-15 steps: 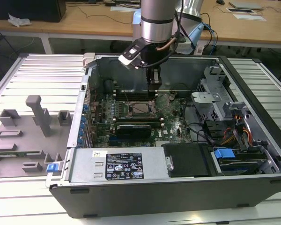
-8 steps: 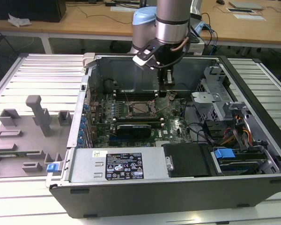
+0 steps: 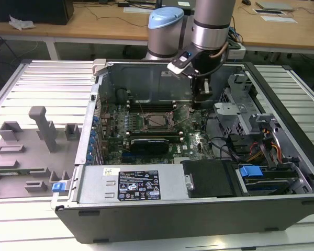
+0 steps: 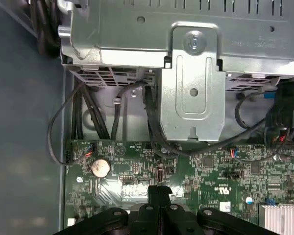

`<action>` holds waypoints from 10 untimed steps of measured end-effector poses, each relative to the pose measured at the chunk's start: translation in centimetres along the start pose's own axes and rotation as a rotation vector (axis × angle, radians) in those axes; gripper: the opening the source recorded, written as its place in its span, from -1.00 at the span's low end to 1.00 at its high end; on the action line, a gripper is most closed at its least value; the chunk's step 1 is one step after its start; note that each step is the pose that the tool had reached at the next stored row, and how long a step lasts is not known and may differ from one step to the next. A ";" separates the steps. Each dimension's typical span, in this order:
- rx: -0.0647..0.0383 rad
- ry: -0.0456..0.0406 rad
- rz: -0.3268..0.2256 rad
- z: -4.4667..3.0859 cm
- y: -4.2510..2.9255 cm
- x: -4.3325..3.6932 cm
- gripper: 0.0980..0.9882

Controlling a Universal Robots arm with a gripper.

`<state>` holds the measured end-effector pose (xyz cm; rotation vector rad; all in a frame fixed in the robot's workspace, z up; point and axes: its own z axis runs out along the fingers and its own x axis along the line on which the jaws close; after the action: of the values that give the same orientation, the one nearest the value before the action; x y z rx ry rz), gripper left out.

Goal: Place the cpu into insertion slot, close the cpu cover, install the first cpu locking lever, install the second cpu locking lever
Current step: 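Close the cpu cover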

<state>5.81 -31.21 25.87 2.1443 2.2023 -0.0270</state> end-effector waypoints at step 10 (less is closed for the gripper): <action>0.000 0.0000 0.000 1.52 0.12 0.09 -0.98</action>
<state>5.99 -31.21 24.36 2.1444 2.2024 -0.0273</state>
